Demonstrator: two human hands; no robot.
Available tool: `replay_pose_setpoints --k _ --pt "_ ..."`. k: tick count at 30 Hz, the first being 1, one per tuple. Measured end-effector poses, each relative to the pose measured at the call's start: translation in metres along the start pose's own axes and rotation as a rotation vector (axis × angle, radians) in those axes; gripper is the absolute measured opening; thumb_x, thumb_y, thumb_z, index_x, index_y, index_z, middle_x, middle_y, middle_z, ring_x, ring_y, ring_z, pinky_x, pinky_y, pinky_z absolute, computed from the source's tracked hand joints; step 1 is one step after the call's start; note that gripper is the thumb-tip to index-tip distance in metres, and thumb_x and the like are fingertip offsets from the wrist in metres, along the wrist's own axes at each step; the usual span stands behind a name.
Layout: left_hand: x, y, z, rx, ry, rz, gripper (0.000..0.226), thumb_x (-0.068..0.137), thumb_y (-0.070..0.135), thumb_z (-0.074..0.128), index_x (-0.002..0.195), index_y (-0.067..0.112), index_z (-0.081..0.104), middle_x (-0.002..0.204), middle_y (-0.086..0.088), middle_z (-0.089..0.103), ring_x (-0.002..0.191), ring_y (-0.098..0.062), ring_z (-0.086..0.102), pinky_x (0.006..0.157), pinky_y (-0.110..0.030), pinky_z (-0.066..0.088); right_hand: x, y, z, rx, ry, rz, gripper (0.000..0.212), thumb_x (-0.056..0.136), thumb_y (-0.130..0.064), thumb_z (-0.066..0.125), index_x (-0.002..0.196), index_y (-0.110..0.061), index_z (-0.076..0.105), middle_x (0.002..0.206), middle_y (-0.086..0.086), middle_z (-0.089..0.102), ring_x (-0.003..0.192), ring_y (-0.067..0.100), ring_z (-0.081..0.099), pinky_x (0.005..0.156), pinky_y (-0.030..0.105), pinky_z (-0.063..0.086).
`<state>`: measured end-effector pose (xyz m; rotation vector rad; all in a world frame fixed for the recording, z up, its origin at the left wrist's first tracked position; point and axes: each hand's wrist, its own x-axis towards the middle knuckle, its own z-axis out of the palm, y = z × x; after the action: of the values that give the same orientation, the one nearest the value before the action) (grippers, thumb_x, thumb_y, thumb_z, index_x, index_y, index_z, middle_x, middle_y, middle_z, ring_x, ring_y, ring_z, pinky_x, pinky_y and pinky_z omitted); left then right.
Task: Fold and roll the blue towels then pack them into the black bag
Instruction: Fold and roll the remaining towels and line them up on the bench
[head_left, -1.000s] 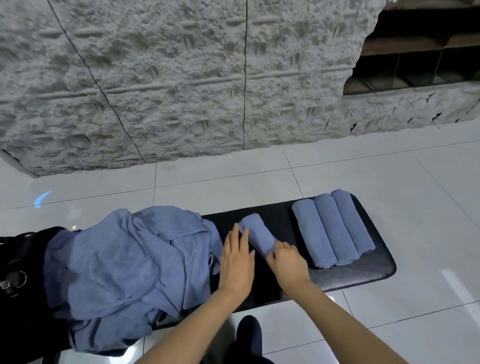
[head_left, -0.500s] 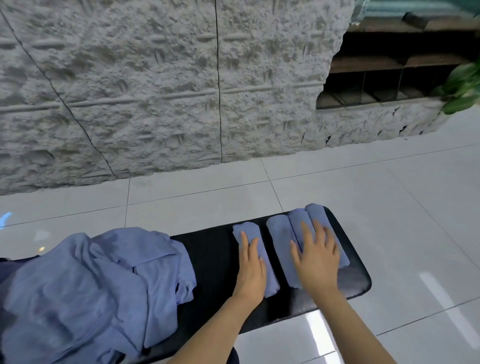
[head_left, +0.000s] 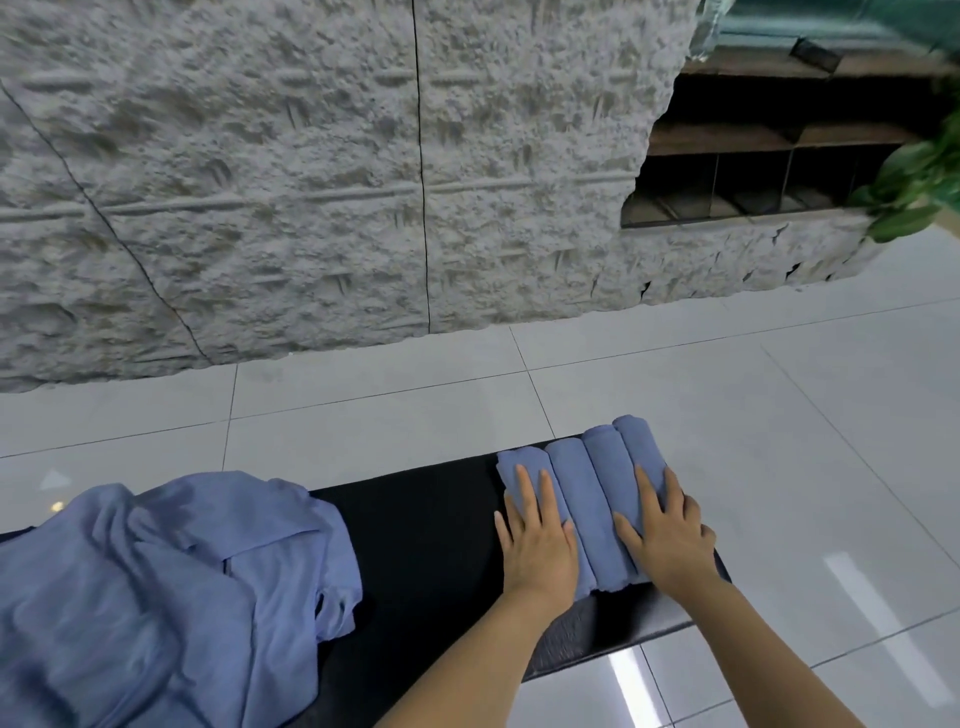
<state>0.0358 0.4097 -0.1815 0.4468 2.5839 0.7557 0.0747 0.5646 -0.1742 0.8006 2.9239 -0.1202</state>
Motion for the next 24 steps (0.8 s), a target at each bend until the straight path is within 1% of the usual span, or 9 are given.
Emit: replay_pose_setpoints --k 2,5,8,13,16,18,20,22,24 --pt "0.001 -0.001 -0.004 0.058 -0.027 -0.027 0.069 0.099 0.044 0.007 0.104 0.036 -0.062 0.113 0.009 -0.069 0.145 -0.029 -0.012 0.112 -0.048 -0.013 -0.002 -0.001 -0.005 -0.025 -0.026 0.015 0.069 0.09 -0.063 0.034 0.149 -0.03 0.021 0.154 0.01 0.02 0.127 0.034 0.038 0.094 0.05 0.042" --pt "-0.002 -0.004 -0.019 0.124 -0.11 0.0 0.058 0.089 0.059 -0.006 0.112 0.04 -0.057 0.124 0.009 -0.063 0.145 -0.031 -0.007 0.114 -0.053 -0.006 0.003 0.0 -0.017 -0.02 -0.167 0.041 0.072 0.089 -0.065 0.036 0.148 -0.036 0.008 0.156 0.004 0.008 0.132 0.029 0.029 0.104 0.046 0.033" --pt "-0.013 -0.008 -0.041 0.106 -0.196 0.021 0.062 0.099 0.049 0.021 0.148 0.033 -0.015 0.154 -0.001 -0.028 0.142 -0.034 0.016 0.115 -0.05 0.015 0.009 -0.002 -0.03 0.068 -0.22 0.046 0.068 0.088 -0.063 0.04 0.145 -0.037 0.013 0.153 0.005 0.013 0.13 0.032 0.03 0.106 0.046 0.029" --pt "-0.047 -0.034 -0.09 -0.132 -0.326 0.121 0.051 0.1 0.034 0.038 0.148 0.023 0.025 0.154 -0.005 0.025 0.133 -0.027 0.035 0.11 -0.038 0.031 0.004 -0.02 -0.038 0.091 -0.148 0.072 0.077 0.075 -0.076 0.028 0.141 -0.037 0.024 0.147 0.008 0.02 0.124 0.038 0.033 0.104 0.048 0.032" --pt "-0.069 -0.075 -0.124 0.02 -0.159 0.167 0.029 0.097 0.023 0.045 0.12 0.016 0.061 0.124 -0.006 0.058 0.11 -0.025 0.051 0.094 -0.036 0.043 -0.01 -0.056 -0.048 0.117 0.161 -0.059 0.061 0.083 -0.06 0.033 0.136 -0.031 0.036 0.149 0.011 0.025 0.132 0.041 0.027 0.104 0.056 0.028" --pt "-0.072 -0.118 -0.149 0.156 0.071 0.039 0.022 0.092 0.011 0.046 0.101 0.013 0.065 0.11 -0.005 0.062 0.099 -0.022 0.054 0.084 -0.037 0.046 -0.026 -0.089 -0.05 0.17 0.336 -0.255 0.058 0.085 -0.057 0.026 0.128 -0.022 0.044 0.142 0.016 0.04 0.125 0.044 0.038 0.095 0.058 0.038" --pt "-0.073 -0.167 -0.173 0.249 0.19 -0.14 0.024 0.09 0.005 0.044 0.107 0.014 0.059 0.113 -0.004 0.057 0.103 -0.02 0.051 0.085 -0.032 0.044 -0.046 -0.124 -0.042 0.176 0.35 -0.393 0.06 0.091 -0.06 0.016 0.129 -0.022 0.043 0.142 0.014 0.043 0.124 0.042 0.043 0.094 0.055 0.04" --pt "-0.071 -0.208 -0.192 0.388 0.232 -0.243 0.031 0.087 0.004 0.047 0.117 0.015 0.051 0.118 -0.003 0.052 0.11 -0.021 0.047 0.084 -0.03 0.041 -0.067 -0.16 -0.034 0.238 0.3 -0.479 0.051 0.09 -0.054 0.025 0.129 -0.026 0.044 0.142 0.007 0.044 0.124 0.036 0.045 0.096 0.05 0.04" --pt "-0.067 -0.228 -0.207 0.438 0.255 -0.259 0.032 0.078 0.01 0.066 0.108 0.016 0.058 0.108 -0.004 0.056 0.101 -0.023 0.055 0.074 -0.03 0.046 -0.083 -0.192 -0.025 0.254 0.237 -0.58 0.047 0.081 -0.045 0.04 0.125 -0.029 0.046 0.137 0.0 0.047 0.121 0.028 0.045 0.097 0.045 0.035"
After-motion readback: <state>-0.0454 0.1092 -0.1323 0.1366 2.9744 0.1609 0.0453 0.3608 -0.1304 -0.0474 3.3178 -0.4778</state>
